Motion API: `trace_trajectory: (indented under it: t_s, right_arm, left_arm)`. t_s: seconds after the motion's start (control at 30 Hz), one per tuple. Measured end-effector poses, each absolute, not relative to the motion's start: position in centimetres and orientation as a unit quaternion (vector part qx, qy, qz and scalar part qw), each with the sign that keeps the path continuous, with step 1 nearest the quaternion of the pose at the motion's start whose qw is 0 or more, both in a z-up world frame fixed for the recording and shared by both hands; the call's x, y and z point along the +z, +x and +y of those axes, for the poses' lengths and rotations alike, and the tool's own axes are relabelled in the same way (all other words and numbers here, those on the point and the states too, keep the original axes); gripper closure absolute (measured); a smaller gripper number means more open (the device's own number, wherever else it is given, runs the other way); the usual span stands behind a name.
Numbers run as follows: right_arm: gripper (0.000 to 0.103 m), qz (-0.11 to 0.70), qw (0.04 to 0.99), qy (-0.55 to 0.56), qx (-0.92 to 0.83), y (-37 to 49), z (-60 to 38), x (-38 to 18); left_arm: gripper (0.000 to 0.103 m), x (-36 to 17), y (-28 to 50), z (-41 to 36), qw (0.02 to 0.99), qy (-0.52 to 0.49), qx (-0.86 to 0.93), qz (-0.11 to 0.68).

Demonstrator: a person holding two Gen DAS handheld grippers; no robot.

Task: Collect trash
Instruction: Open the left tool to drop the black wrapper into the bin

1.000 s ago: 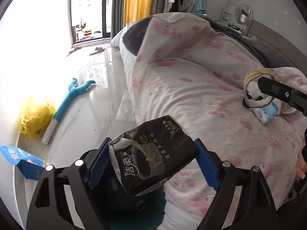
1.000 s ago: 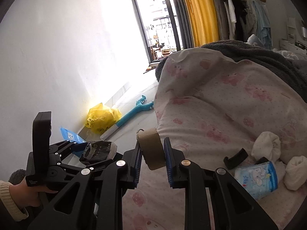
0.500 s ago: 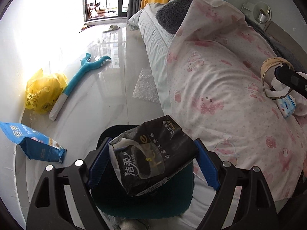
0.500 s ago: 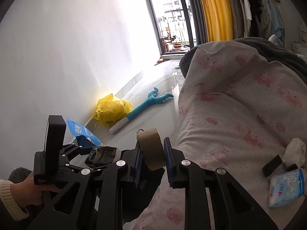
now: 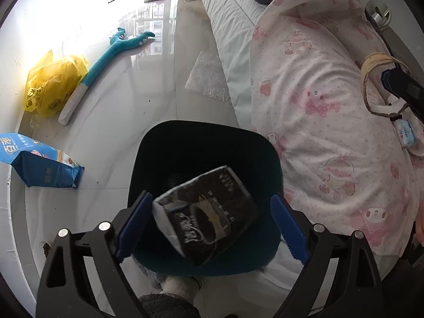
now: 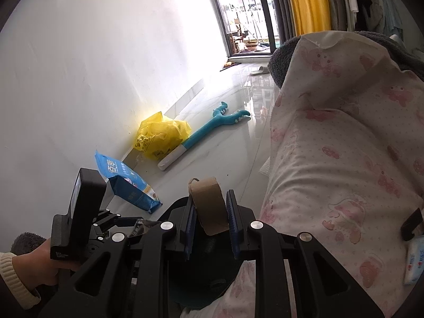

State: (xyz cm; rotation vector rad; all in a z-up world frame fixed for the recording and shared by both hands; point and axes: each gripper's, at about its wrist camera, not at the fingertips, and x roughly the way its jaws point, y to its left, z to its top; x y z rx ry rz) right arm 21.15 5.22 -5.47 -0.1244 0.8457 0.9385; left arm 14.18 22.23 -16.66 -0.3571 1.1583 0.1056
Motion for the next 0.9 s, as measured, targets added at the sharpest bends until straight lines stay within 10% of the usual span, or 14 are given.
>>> trace_trajectory:
  t_s: [0.9]
  right_arm:
    - [0.081,0.491,0.751,-0.115,0.426,20.0,13.9,-13.6]
  left_arm:
    - [0.015,-10.0,8.9,27.2,0.903,-0.140,0.083,0.398]
